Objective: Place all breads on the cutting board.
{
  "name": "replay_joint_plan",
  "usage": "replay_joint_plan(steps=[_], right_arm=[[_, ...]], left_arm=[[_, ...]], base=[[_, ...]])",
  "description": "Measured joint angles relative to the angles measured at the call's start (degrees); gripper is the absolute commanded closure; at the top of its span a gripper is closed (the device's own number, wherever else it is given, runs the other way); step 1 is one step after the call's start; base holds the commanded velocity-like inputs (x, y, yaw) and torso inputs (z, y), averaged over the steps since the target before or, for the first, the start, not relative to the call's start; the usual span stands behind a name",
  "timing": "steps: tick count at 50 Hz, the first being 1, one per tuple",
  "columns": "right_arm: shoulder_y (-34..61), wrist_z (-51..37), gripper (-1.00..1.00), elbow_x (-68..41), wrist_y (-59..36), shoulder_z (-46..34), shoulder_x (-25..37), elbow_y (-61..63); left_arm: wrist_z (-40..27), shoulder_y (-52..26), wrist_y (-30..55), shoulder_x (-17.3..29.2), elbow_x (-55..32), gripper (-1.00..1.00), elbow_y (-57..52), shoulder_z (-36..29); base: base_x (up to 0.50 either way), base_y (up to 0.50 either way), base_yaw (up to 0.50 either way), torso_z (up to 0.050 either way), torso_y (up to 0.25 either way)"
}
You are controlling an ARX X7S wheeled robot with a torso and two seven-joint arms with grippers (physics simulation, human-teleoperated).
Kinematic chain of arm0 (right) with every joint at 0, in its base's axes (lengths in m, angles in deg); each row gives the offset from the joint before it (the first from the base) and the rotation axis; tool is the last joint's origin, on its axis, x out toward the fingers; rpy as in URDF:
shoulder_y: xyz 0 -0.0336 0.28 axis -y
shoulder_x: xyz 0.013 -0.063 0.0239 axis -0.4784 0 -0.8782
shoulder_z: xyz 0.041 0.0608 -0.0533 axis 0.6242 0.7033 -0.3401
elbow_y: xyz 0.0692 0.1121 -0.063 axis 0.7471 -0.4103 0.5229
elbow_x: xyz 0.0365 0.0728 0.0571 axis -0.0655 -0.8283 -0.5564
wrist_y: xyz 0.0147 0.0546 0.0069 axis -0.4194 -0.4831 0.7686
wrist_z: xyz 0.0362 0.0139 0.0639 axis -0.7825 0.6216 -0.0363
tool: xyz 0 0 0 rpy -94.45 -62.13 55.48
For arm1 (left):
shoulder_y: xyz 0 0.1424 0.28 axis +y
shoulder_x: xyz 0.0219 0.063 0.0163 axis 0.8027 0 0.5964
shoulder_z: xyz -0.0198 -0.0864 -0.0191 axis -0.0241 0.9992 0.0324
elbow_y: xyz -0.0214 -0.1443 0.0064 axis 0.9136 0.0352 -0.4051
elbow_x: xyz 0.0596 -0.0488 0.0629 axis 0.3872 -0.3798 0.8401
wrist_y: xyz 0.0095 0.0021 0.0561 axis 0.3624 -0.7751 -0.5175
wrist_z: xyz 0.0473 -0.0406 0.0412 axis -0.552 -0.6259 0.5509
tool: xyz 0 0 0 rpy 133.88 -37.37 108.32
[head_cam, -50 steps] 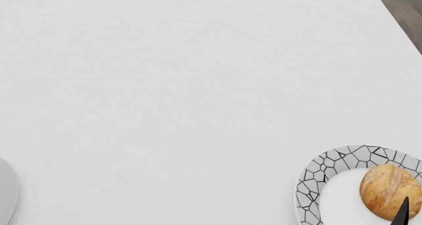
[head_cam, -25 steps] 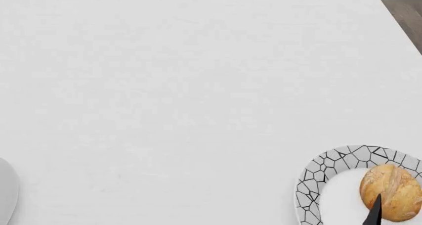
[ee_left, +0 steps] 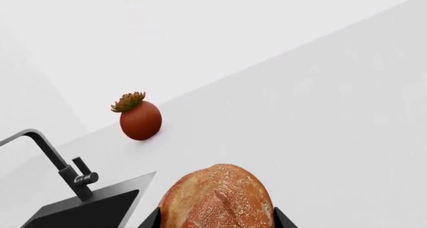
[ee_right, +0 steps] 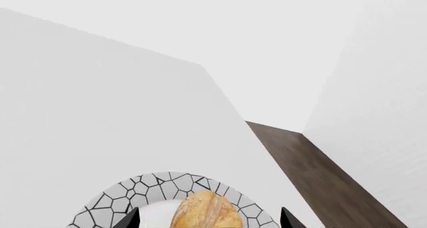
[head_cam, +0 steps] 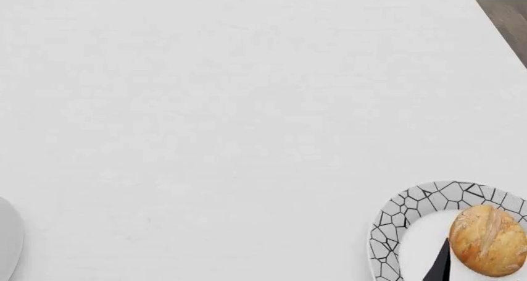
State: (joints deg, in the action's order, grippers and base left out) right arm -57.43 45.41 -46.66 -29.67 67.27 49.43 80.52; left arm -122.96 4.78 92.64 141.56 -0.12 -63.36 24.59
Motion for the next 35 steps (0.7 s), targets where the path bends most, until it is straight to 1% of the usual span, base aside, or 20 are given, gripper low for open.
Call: replay_joint_plan(steps=[12,35], right_arm=[[1.5,-1.0,-1.00,-1.4,-0.5,-0.6,0.9,-2.7],[4.6,-2.5,-1.00,-4.1,-0.1,-0.2,2.6,-9.0]], left_arm=[[-1.5,-1.3,1.7,-0.2,-2.1,1.00,-0.6,0.0],[-1.4,-2.2,1.5,-0.5,-1.8,1.00,-0.1,-1.6]], base=[[0.00,0.00,0.00,0.000,0.000],[0.00,0.00,0.00,0.000,0.000]])
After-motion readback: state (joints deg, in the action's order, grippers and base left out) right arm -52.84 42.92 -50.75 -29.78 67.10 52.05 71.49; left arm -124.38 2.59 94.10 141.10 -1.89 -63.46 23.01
